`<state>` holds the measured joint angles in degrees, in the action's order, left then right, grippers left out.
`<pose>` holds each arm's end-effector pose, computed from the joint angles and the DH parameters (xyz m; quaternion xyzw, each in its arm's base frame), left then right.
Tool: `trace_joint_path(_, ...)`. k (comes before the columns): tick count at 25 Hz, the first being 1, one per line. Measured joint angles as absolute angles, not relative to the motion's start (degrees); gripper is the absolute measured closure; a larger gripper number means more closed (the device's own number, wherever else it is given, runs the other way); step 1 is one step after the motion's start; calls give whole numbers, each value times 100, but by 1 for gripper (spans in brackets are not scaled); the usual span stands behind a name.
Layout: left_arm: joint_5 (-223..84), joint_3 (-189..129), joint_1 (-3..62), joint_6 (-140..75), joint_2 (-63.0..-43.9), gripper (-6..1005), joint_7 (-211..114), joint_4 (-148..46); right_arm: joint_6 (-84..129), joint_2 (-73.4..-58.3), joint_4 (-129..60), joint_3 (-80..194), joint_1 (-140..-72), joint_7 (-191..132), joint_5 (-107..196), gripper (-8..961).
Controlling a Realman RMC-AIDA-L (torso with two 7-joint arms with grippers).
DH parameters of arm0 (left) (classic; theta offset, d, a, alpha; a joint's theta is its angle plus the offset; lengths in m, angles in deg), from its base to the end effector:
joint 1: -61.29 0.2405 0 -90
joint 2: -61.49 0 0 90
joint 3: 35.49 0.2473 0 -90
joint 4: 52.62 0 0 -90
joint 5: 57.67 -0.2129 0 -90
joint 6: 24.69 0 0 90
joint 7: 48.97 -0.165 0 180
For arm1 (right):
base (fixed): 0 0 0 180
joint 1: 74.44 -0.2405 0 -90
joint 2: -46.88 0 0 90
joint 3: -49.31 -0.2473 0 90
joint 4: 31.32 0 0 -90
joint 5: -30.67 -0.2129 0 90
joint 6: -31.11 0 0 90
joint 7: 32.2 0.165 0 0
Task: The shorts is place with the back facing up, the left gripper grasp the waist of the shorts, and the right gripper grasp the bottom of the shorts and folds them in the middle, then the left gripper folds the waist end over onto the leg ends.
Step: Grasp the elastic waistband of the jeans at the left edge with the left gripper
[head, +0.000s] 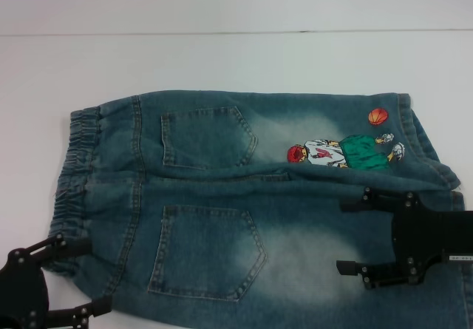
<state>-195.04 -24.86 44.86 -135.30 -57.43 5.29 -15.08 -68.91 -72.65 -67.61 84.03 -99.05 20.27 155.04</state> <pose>-0.3325 0.2060 0.0148 -0.9363 -0.1888 -0.2546 0.1514 0.2805 0.2717 -0.0227 -0.9710 0.0467 0.2149 0.0939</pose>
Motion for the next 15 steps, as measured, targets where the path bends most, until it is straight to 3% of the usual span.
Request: trace_joint_path(15, -19503, -2514, 4485, -13434, -5760, 65, 539, -1508, -6891, -7265, -6753, 8403, -9905, 2027, 15504, 26)
